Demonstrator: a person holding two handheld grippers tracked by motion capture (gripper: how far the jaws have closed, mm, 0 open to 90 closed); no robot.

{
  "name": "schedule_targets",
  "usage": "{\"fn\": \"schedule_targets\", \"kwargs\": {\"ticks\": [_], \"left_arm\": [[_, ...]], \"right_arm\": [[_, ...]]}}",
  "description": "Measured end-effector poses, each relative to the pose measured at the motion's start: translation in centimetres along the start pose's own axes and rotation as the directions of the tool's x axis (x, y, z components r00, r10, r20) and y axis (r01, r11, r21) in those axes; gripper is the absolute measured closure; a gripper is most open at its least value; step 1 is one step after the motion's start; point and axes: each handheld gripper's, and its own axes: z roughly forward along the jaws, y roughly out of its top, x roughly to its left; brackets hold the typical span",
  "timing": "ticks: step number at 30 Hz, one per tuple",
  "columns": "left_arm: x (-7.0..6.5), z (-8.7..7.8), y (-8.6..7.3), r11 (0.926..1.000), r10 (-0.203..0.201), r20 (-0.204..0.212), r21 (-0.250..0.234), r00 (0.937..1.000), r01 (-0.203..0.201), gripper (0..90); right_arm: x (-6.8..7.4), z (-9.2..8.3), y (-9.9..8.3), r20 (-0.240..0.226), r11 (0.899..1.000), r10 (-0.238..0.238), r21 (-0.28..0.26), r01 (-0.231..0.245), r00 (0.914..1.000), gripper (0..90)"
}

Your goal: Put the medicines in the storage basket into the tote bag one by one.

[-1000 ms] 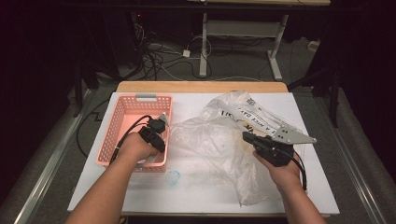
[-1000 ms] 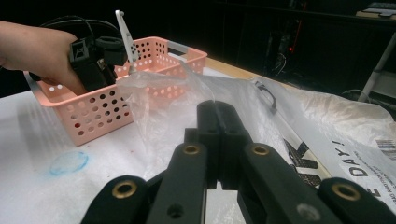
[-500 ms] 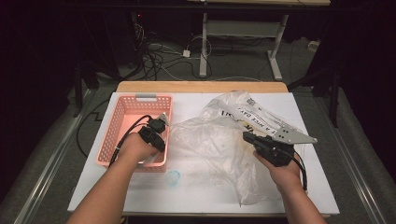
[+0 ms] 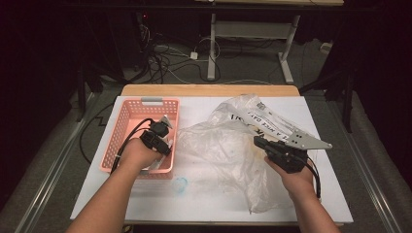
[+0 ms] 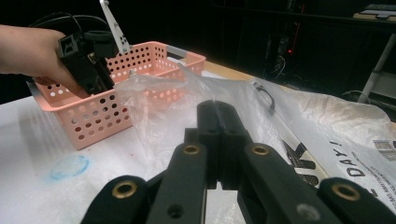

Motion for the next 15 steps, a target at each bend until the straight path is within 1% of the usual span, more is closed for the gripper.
{"fn": "schedule_targets", "kwargs": {"ticks": [4, 9, 10, 12, 15], "left_arm": [[0.2, -0.5, -0.7, 0.999, -0.006, 0.014, -0.043, 0.9999, 0.006, 66.6], [0.3, -1.3, -1.6, 0.995, -0.004, 0.024, -0.099, 0.9997, 0.007, 66.6], [0.3, -1.4, -1.8, 0.9938, -0.004, 0.031, -0.111, 0.9995, 0.008, 66.6], [0.2, -1.7, -2.2, 0.9904, 0.004, 0.033, -0.138, 0.9994, 0.001, 66.5], [0.2, -2.2, -2.8, 0.9829, 0.007, 0.033, -0.184, 0.9994, -0.001, 66.5]], "right_arm": [[0.0, -0.1, 0.0, 0.002, 1.0, 0.004, -0.003, -0.004, 1.0, 90.0], [-0.1, -0.2, 0.0, 0.002, 1.0, 0.003, -0.008, -0.003, 1.0, 90.0], [-0.1, -0.2, 0.0, 0.002, 1.0, 0.004, -0.008, -0.003, 1.0, 90.0], [-0.1, -0.2, 0.0, 0.001, 1.0, 0.001, -0.009, -0.001, 1.0, 90.0], [-0.2, -0.2, 0.0, 0.001, 1.0, 0.003, -0.01, -0.003, 1.0, 90.0]]}}
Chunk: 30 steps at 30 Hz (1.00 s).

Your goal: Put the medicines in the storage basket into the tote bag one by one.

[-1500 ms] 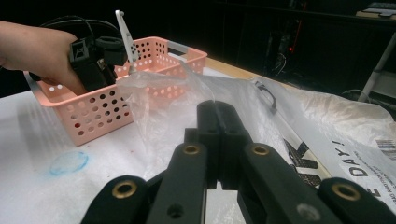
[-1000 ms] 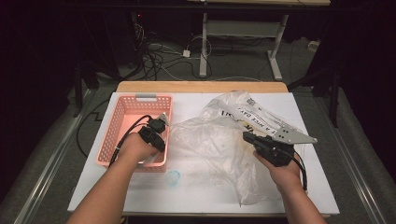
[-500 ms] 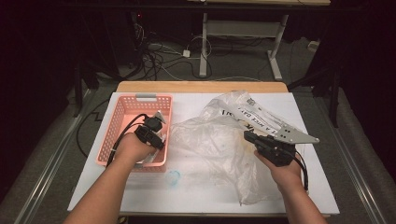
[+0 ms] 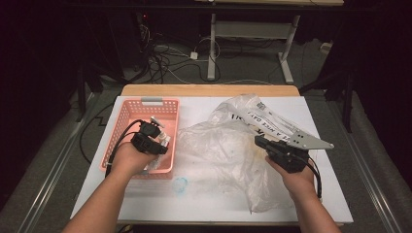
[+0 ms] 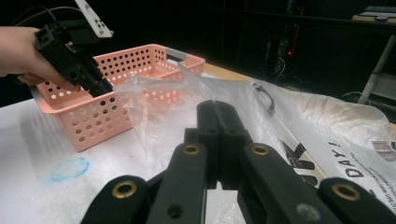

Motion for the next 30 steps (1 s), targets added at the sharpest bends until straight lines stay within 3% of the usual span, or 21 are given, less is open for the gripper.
{"fn": "schedule_targets", "kwargs": {"ticks": [4, 12, 17, 21, 24, 30], "left_arm": [[0.1, -0.6, -0.8, 0.9981, -0.006, 0.008, -0.062, 0.9999, 0.007, 66.5], [0.1, -1.1, -2.2, 0.9866, -0.004, 0.022, -0.163, 0.9998, 0.008, 66.5], [0.2, -1.4, -2.9, 0.9743, 0.004, 0.037, -0.225, 0.9993, 0.005, 66.5], [-0.6, -1.5, -3.4, 0.9648, 0.035, 0.012, -0.261, 0.9993, -0.031, 66.5], [-1.0, -1.5, -3.9, 0.9563, 0.036, 0.018, -0.291, 0.9992, -0.029, 66.5], [-1.5, -1.6, -5.0, 0.9367, 0.046, -0.013, -0.347, 0.9988, -0.048, 66.4]], "right_arm": [[0.0, 0.0, 0.0, 0.003, 1.0, 0.001, -0.002, -0.001, 1.0, 90.0], [0.0, 0.0, 0.0, 0.004, 1.0, 0.0, -0.005, 0.0, 1.0, 90.0], [0.1, 0.2, -0.1, 0.0, 1.0, -0.003, 0.002, 0.003, 1.0, 90.0], [0.1, 0.2, -0.2, 0.0, 1.0, -0.002, 0.005, 0.002, 1.0, 90.0], [0.1, 0.2, -0.3, 0.001, 1.0, -0.001, 0.005, 0.001, 1.0, 90.0], [0.0, 0.1, -0.5, 0.005, 1.0, 0.007, 0.01, -0.007, 1.0, 90.0]]}}
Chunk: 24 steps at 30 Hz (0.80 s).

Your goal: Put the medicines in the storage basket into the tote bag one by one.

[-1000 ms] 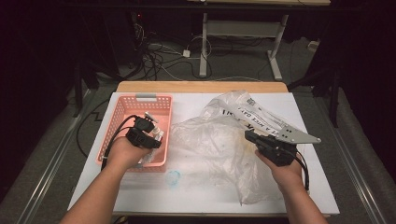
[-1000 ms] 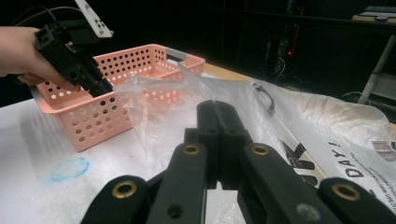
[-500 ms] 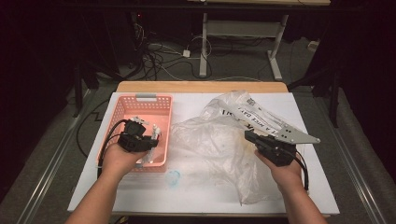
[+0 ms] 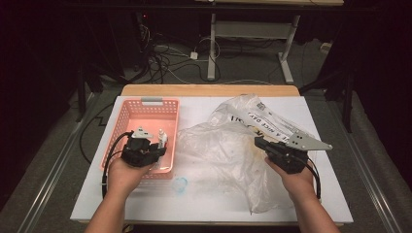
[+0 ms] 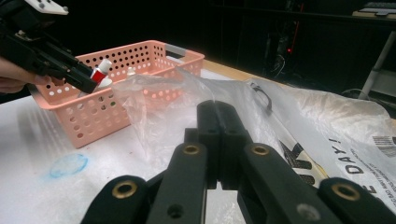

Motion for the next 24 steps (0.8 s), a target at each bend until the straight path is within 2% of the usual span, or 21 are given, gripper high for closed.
{"fn": "schedule_targets", "kwargs": {"ticks": [9, 17, 24], "left_arm": [[0.5, -0.4, -1.2, 0.9965, -0.018, 0.009, -0.081, 0.9998, 0.018, 66.4], [-0.2, -0.6, -1.4, 0.9928, 0.005, -0.013, -0.119, 0.9999, -0.006, 66.4], [-0.2, -1.3, -1.5, 0.9845, -0.014, -0.023, -0.175, 0.9996, 0.009, 66.4]], "right_arm": [[-0.3, -0.4, 0.0, 0.014, 1.0, -0.003, -0.002, 0.003, 0.9999, 90.0], [-0.1, -0.6, 0.1, 0.007, 1.0, -0.009, -0.01, 0.009, 0.9999, 90.0], [-0.2, -0.8, 0.2, 0.01, 1.0, -0.007, -0.015, 0.007, 0.9999, 90.0]]}}
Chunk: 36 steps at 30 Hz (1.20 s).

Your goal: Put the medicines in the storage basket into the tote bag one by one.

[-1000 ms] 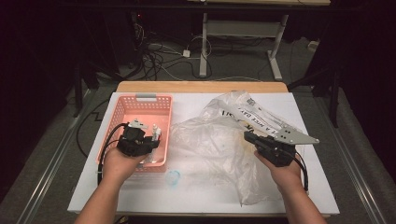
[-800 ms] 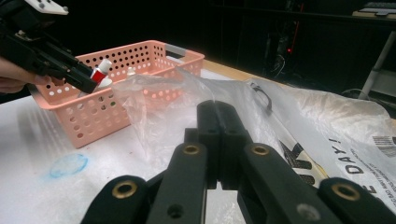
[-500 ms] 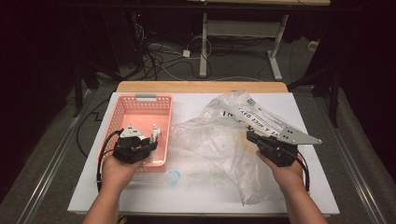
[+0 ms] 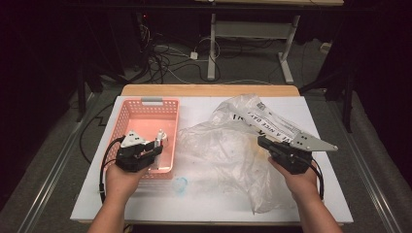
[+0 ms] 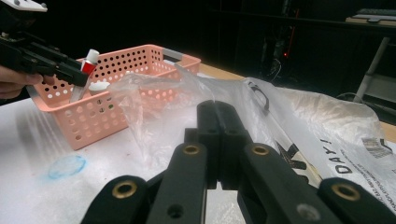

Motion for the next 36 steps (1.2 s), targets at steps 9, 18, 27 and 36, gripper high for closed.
{"fn": "schedule_targets", "kwargs": {"ticks": [9, 18, 27, 36], "left_arm": [[-0.2, -0.8, 0.1, 0.9982, 0.002, 0.007, -0.059, 1.0, -0.001, 66.4], [-0.7, -1.5, 0.8, 0.9959, 0.005, 0.03, -0.091, 0.9995, -0.002, 66.4], [-1.7, -2.3, 1.7, 0.991, 0.016, 0.053, -0.134, 0.9985, -0.009, 66.5], [-3.3, -2.8, 2.6, 0.9839, 0.065, 0.082, -0.172, 0.9945, -0.05, 66.5]], "right_arm": [[0.0, -0.1, 0.1, 0.001, 1.0, -0.002, -0.005, 0.002, 1.0, 90.0], [0.0, -0.2, 0.2, 0.002, 1.0, -0.003, -0.009, 0.003, 1.0, 90.0], [0.0, -0.2, 0.2, 0.001, 1.0, -0.004, -0.014, 0.004, 1.0, 90.0], [0.1, -0.2, 0.4, 0.0, 1.0, -0.004, -0.018, 0.004, 1.0, 90.0]]}}
